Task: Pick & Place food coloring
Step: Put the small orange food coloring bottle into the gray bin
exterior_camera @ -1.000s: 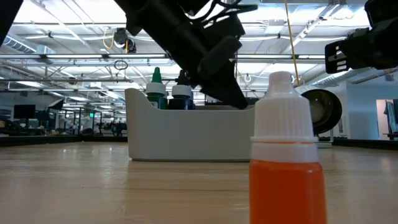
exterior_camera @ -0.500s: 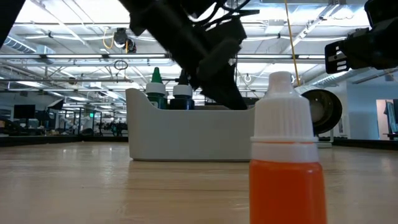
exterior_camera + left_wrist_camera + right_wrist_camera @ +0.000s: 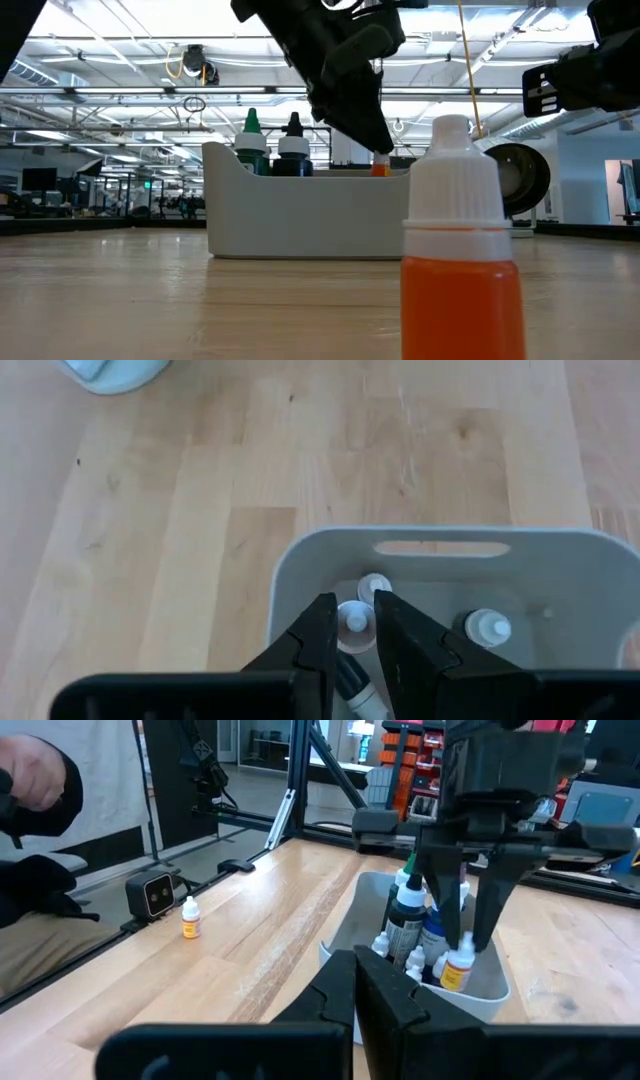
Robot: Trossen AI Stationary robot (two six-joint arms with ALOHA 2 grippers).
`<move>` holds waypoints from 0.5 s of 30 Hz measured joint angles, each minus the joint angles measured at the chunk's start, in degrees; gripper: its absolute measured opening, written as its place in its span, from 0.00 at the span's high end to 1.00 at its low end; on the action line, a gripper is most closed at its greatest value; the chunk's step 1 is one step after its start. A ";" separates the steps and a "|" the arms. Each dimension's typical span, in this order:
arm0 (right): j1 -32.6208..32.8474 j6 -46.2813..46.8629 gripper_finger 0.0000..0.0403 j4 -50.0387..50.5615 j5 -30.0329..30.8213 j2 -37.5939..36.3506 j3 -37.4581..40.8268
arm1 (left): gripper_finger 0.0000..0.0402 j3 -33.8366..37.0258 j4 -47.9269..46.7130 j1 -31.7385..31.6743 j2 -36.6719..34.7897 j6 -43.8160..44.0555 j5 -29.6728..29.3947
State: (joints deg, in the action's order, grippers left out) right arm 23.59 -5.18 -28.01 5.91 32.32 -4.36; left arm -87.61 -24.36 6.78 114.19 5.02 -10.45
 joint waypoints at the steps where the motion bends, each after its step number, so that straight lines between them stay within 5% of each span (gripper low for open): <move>1: 0.01 -0.01 1.00 0.00 0.00 -0.01 0.00 | 0.83 0.00 -0.06 -0.01 0.03 0.00 0.15; 15: 0.00 -0.23 1.00 0.00 0.04 0.26 0.02 | 0.83 0.07 0.32 -0.01 4.14 -5.07 2.99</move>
State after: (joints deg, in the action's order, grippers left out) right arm 23.59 -5.41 -28.01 5.95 32.58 -4.34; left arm -87.55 -24.04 6.76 118.33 -0.05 -7.46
